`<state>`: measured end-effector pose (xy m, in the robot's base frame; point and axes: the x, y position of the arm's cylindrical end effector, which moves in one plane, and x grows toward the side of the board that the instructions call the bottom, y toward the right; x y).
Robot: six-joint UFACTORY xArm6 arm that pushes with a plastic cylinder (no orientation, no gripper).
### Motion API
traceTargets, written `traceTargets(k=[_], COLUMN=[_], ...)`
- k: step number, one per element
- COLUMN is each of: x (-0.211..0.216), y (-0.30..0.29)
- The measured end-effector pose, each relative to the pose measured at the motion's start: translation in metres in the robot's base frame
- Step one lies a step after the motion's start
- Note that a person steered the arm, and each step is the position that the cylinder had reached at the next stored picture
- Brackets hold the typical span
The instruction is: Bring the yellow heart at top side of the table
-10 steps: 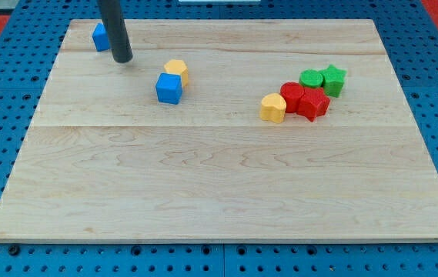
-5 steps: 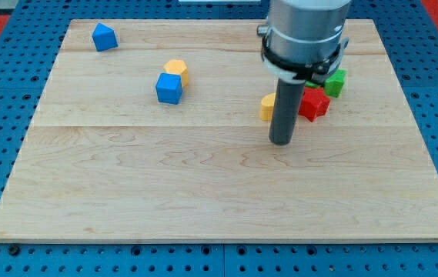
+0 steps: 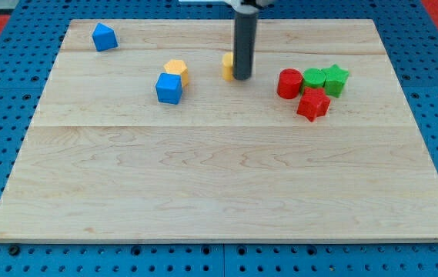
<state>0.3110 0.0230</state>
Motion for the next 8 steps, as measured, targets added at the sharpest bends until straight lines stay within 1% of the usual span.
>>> traceTargets(k=[1, 2, 3, 4, 5, 7, 8], x=[-0.056, -0.059, -0.033, -0.047, -0.084, -0.087, -0.084], y=[-0.034, -0.045, -0.066, -0.089, -0.088, -0.082, -0.095])
